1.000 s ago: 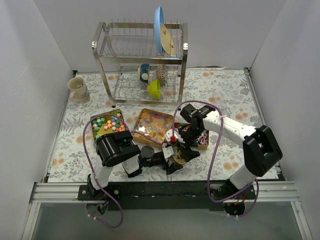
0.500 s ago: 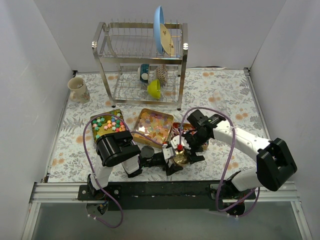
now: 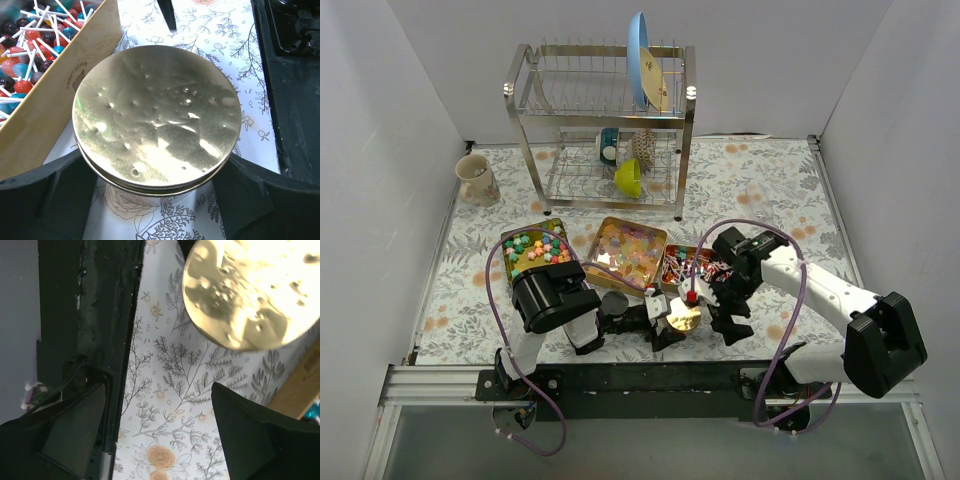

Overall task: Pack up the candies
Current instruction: Screw the bottle lid onto the packing bottle, then reset both arms

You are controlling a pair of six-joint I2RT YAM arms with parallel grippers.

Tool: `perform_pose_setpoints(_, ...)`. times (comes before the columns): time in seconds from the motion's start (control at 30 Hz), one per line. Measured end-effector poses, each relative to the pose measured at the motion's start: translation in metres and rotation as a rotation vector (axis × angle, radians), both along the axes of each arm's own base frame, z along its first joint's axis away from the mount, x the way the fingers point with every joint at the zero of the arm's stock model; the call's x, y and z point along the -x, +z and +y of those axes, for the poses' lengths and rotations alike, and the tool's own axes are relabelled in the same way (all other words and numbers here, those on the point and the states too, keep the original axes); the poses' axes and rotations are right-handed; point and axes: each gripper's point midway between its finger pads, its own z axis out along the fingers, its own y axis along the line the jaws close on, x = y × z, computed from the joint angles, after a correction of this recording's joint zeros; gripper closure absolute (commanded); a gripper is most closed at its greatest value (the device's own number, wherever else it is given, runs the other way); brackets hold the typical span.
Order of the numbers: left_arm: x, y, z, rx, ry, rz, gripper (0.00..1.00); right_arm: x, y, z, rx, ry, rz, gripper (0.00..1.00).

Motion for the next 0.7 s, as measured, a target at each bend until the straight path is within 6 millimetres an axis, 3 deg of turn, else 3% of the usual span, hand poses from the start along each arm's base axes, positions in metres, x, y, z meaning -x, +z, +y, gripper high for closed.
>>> perform_pose_setpoints(0.03,0.000,0.001,0.000,0.002,-0.001,-0.001,0.02,-0.002,0.002,-0.003,0.008,-0.037,0.013,0.06)
perform_pose_setpoints(0.2,0.001,0.005,0.010,0.003,0.011,0.012,0.02,-0.027,0.022,0.004,-0.012,-0.168,0.030,0.06)
perform_pose_setpoints(0.4,0.017,0.014,0.034,-0.009,0.002,0.040,0.02,-0.058,0.036,0.018,-0.038,-0.230,0.001,0.05)
perform_pose_setpoints(0.57,0.018,0.042,0.037,0.026,0.002,0.029,0.02,-0.092,0.047,0.016,-0.067,-0.369,-0.042,0.05)
perform_pose_setpoints(0.7,0.006,0.064,0.040,0.031,0.031,0.040,0.02,-0.117,0.052,0.007,-0.073,-0.509,-0.087,0.05)
